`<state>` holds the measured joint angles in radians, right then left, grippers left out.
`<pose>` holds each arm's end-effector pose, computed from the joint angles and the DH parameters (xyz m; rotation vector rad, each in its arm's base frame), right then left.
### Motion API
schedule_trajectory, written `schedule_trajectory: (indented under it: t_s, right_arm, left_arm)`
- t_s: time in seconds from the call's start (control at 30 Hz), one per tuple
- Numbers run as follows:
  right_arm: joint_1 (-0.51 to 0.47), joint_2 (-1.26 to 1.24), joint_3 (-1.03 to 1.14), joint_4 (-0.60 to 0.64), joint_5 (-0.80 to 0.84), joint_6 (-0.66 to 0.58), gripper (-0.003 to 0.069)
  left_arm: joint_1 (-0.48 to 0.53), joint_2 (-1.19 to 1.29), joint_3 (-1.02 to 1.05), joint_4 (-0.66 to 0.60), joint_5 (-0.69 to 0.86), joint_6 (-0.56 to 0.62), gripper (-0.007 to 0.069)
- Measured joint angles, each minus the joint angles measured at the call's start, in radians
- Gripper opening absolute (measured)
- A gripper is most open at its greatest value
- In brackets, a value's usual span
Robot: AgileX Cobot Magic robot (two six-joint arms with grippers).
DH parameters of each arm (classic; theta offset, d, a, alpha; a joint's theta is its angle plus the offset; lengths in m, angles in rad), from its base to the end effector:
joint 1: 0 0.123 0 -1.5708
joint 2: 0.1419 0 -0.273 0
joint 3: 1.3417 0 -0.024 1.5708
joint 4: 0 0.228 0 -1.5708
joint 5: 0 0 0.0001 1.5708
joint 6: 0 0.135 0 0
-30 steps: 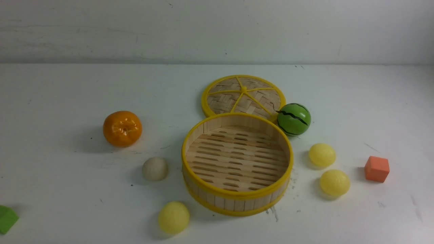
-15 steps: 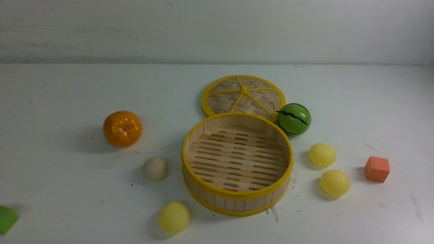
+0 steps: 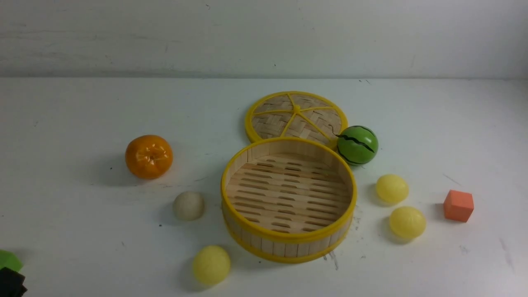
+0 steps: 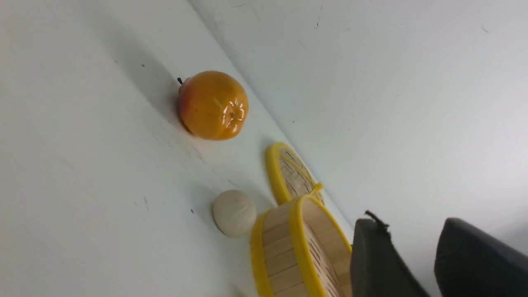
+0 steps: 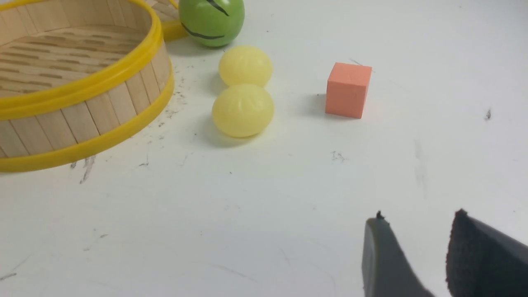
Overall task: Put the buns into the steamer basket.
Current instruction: Use the left arm to grab a steamed stuffed bun
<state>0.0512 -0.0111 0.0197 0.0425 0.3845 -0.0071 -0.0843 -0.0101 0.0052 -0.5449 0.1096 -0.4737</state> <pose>0.0832 0.0064 0.1597 -0.0287 1.8768 0.0724 0.0880 -0.0152 0.2034 -0.6975 1.4913 -0.8987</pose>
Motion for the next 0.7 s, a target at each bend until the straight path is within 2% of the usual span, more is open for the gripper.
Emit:
schedule_trajectory:
  t_s: [0.1,0.13,0.2,0.23,0.33,0.5,0.53,0.6,0.7]
  right_arm:
    - [0.000,0.000,0.000,0.000,0.000,0.000,0.0239]
    - [0.000,0.000,0.000,0.000,0.000,0.000,0.0239]
    - [0.000,0.000,0.000,0.000,0.000,0.000,0.0239]
    - [0.000,0.000,0.000,0.000,0.000,0.000,0.0239]
    - [0.000,0.000,0.000,0.000,0.000,0.000,0.0239]
    - [0.000,0.000,0.000,0.000,0.000,0.000,0.0239]
    - [0.000,0.000,0.000,0.000,0.000,0.000,0.0239]
    - [0.000,0.000,0.000,0.000,0.000,0.000,0.0239]
    - [0.000,0.000,0.000,0.000,0.000,0.000,0.0239]
  left_arm:
    - [0.000,0.000,-0.080,-0.002,0.079,0.049,0.0153]
    - [0.000,0.000,-0.139,-0.001,0.140,0.107,0.0109]
    - [0.000,0.004,-0.191,0.002,0.209,0.165,0.0077]
    - [0.000,0.045,-0.279,0.003,0.308,0.257,0.0033]
    - [0.000,0.171,-0.377,0.006,0.459,0.331,-0.0008]
    - [0.000,0.525,-0.550,0.041,0.767,0.421,-0.0013]
    - [0.000,0.556,-0.561,0.047,0.780,0.429,-0.0013]
    - [0.000,0.774,-0.636,0.092,0.815,0.474,-0.0013]
    - [-0.003,0.920,-0.689,0.114,0.817,0.505,-0.0013]
